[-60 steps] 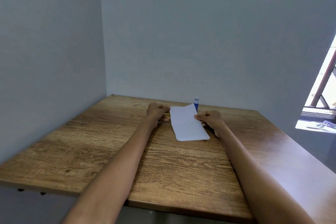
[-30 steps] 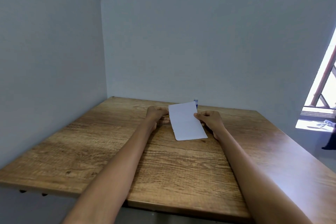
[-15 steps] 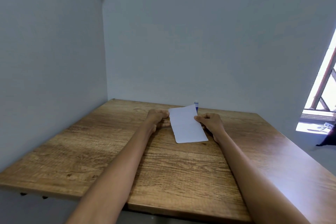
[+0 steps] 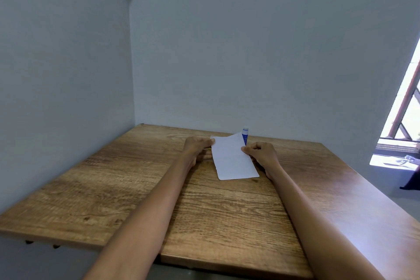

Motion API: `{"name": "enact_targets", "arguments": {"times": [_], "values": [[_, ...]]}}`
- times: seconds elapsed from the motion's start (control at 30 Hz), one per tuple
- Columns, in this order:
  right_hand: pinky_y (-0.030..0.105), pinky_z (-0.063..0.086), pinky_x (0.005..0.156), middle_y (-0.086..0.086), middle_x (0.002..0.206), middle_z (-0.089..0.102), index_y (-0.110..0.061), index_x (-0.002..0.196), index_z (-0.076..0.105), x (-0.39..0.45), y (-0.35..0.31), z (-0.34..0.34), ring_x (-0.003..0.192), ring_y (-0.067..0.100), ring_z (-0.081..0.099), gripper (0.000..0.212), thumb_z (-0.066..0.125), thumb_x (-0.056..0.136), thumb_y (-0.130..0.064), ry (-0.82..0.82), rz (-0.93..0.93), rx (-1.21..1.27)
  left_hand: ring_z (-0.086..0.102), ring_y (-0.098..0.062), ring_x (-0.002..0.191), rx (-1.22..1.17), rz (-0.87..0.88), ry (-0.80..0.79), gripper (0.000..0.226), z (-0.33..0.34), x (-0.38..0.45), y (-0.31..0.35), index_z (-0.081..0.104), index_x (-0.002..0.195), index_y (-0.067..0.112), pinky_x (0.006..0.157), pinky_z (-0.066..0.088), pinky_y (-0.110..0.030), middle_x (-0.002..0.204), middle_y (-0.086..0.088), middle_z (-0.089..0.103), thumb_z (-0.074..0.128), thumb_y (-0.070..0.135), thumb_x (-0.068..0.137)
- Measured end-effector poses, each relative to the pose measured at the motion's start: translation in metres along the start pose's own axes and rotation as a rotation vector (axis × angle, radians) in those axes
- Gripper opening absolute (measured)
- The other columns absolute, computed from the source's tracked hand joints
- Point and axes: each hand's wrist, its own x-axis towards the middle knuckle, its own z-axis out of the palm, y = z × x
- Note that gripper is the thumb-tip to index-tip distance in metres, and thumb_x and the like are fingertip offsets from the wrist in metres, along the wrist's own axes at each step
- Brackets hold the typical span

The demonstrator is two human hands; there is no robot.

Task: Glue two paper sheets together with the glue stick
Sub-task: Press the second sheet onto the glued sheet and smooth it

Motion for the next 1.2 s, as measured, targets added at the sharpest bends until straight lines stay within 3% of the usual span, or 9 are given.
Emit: {"name": "enact_targets", "arguments": {"times": [0.27, 0.4, 0.53, 0.6, 0.7, 0.8, 0.87, 1.03, 1.2], "values": [[0.026, 0.052, 0.066, 0.005, 0.091, 0.072, -0.007, 0.095, 0.067, 0.003, 0.000, -0.001, 0.077, 0.018, 0.065, 0.022, 0.076, 0.078, -0.019, -0.092, 0.037, 0.114, 0.064, -0.007, 0.043, 0.079, 0.040, 0.062, 0.018, 0.001, 0.002, -0.002, 0.065, 0.101, -0.009, 0.043, 0.052, -0.020, 0.072, -0.010, 0.067, 0.061, 0.003, 0.088], [0.015, 0.046, 0.052, 0.002, 0.081, 0.072, -0.011, 0.079, 0.070, 0.001, 0.000, -0.005, 0.060, 0.007, 0.061, 0.012, 0.073, 0.082, -0.022, -0.151, 0.048, 0.110, 0.065, -0.006, 0.046, 0.085, 0.054, 0.053, 0.010, 0.001, 0.001, 0.000, 0.066, 0.094, -0.003, 0.044, 0.052, -0.020, 0.073, -0.009, 0.068, 0.061, 0.004, 0.088], [0.025, 0.047, 0.063, -0.001, 0.081, 0.070, -0.013, 0.084, 0.071, 0.000, -0.006, -0.006, 0.069, 0.012, 0.060, 0.027, 0.069, 0.083, -0.040, -0.065, -0.024, 0.184, 0.061, -0.006, 0.045, 0.157, 0.064, -0.005, 0.008, 0.000, -0.003, 0.001, 0.066, 0.088, 0.001, 0.044, 0.051, -0.020, 0.068, -0.005, 0.066, 0.064, 0.009, 0.087], [0.022, 0.047, 0.068, -0.012, 0.087, 0.069, -0.028, 0.081, 0.069, 0.000, -0.013, -0.005, 0.077, 0.005, 0.062, 0.015, 0.067, 0.084, -0.043, 0.038, -0.153, 0.108, 0.060, -0.005, 0.044, 0.221, 0.061, -0.075, 0.008, 0.003, -0.005, 0.002, 0.065, 0.081, 0.005, 0.044, 0.050, -0.019, 0.059, -0.001, 0.065, 0.067, 0.012, 0.086], [0.023, 0.045, 0.072, -0.009, 0.097, 0.067, -0.025, 0.089, 0.074, 0.004, -0.017, 0.004, 0.086, 0.004, 0.060, 0.018, 0.064, 0.086, -0.040, 0.036, -0.335, -0.237, 0.061, -0.004, 0.044, 0.273, 0.072, -0.142, 0.012, 0.011, -0.008, 0.003, 0.066, 0.074, 0.009, 0.042, 0.048, -0.017, 0.052, 0.004, 0.066, 0.069, 0.015, 0.084], [0.041, 0.045, 0.086, -0.004, 0.105, 0.064, -0.023, 0.097, 0.074, 0.003, -0.014, 0.017, 0.099, 0.016, 0.056, 0.025, 0.058, 0.090, -0.041, 0.026, -0.382, -0.566, 0.064, -0.006, 0.048, 0.320, 0.106, -0.153, 0.010, 0.011, -0.008, 0.002, 0.068, 0.074, 0.010, 0.044, 0.049, -0.018, 0.058, 0.000, 0.069, 0.070, 0.015, 0.083], [0.044, 0.046, 0.087, -0.003, 0.105, 0.067, -0.022, 0.093, 0.075, 0.000, -0.016, 0.022, 0.101, 0.020, 0.057, 0.024, 0.057, 0.090, -0.039, 0.031, -0.399, -0.555, 0.065, -0.006, 0.050, 0.330, 0.123, -0.146, 0.011, 0.008, -0.006, 0.001, 0.069, 0.073, 0.011, 0.046, 0.050, -0.018, 0.063, -0.002, 0.068, 0.070, 0.016, 0.082], [0.044, 0.046, 0.087, -0.009, 0.095, 0.069, -0.027, 0.087, 0.075, -0.005, -0.020, 0.027, 0.098, 0.017, 0.058, 0.022, 0.061, 0.086, -0.043, 0.035, -0.464, -0.499, 0.069, -0.005, 0.061, 0.375, 0.167, -0.161, 0.012, 0.008, -0.004, 0.001, 0.075, 0.079, 0.022, 0.049, 0.051, -0.018, 0.072, 0.004, 0.074, 0.073, 0.033, 0.077], [0.038, 0.048, 0.081, -0.012, 0.091, 0.070, -0.023, 0.085, 0.076, -0.001, -0.021, 0.029, 0.093, 0.013, 0.061, 0.019, 0.065, 0.085, -0.038, 0.000, -0.404, -0.390, 0.071, -0.010, 0.069, 0.366, 0.304, -0.093, 0.013, 0.010, 0.002, -0.001, 0.075, 0.073, 0.017, 0.059, 0.054, -0.021, 0.072, 0.003, 0.074, 0.068, 0.020, 0.083]]}}
